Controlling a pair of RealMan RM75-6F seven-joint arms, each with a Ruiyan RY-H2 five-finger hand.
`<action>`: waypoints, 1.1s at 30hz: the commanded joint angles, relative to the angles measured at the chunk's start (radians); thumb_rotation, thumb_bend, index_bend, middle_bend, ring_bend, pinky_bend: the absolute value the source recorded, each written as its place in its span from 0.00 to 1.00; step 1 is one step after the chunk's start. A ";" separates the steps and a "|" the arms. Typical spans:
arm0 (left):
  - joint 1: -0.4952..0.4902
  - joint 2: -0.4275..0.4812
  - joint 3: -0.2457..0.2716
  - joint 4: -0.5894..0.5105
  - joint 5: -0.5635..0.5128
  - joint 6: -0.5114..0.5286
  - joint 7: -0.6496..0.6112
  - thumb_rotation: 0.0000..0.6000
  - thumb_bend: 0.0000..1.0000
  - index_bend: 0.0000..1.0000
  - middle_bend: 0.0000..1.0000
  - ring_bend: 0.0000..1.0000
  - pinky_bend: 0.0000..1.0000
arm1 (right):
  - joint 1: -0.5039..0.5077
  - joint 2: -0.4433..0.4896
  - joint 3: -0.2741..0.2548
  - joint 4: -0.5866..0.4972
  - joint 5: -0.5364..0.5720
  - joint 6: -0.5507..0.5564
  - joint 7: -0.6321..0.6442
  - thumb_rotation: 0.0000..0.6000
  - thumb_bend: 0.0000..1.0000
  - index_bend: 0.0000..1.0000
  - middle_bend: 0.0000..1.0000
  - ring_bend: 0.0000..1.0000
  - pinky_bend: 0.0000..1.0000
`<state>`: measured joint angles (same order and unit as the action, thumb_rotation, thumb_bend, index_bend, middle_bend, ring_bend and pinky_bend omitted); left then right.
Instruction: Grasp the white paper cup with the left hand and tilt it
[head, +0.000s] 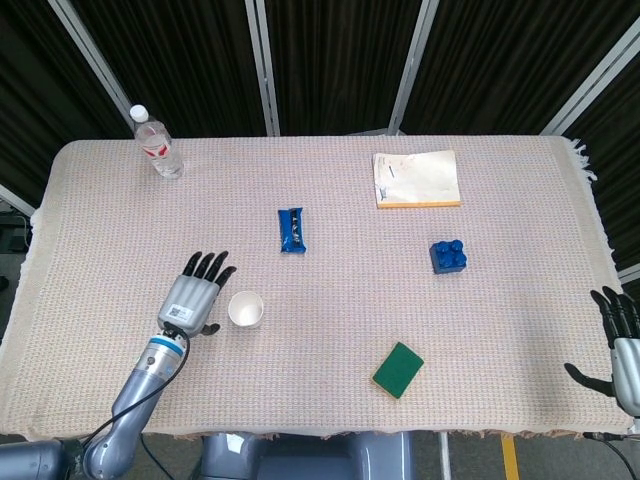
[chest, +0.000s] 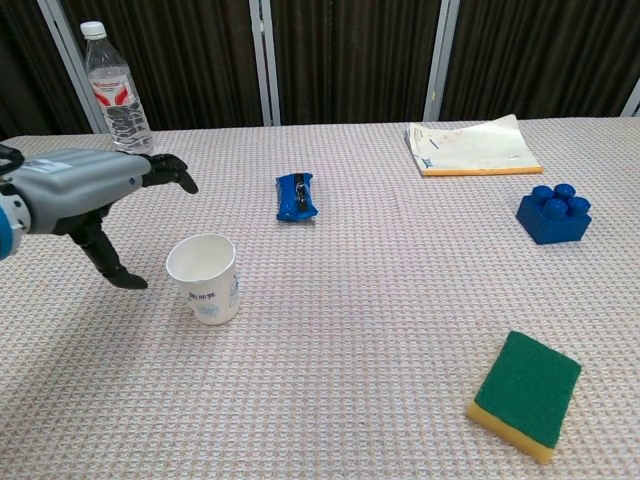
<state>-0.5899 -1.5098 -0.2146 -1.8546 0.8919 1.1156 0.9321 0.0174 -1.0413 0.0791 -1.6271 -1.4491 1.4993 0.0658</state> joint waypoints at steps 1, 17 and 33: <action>-0.045 -0.039 -0.003 0.020 -0.056 0.003 0.034 1.00 0.00 0.13 0.00 0.00 0.00 | 0.000 0.002 0.001 0.001 0.001 -0.002 0.004 1.00 0.00 0.00 0.00 0.00 0.00; -0.141 -0.117 0.012 0.078 -0.168 0.016 0.054 1.00 0.10 0.29 0.00 0.00 0.00 | 0.001 0.005 0.002 0.005 0.001 -0.004 0.021 1.00 0.00 0.00 0.00 0.00 0.00; -0.103 -0.103 0.021 0.096 -0.081 0.024 -0.190 1.00 0.16 0.43 0.00 0.00 0.00 | 0.001 0.004 0.000 0.001 -0.001 -0.005 0.009 1.00 0.00 0.00 0.00 0.00 0.00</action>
<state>-0.7099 -1.6174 -0.1950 -1.7715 0.7776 1.1473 0.7999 0.0182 -1.0374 0.0787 -1.6258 -1.4499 1.4945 0.0752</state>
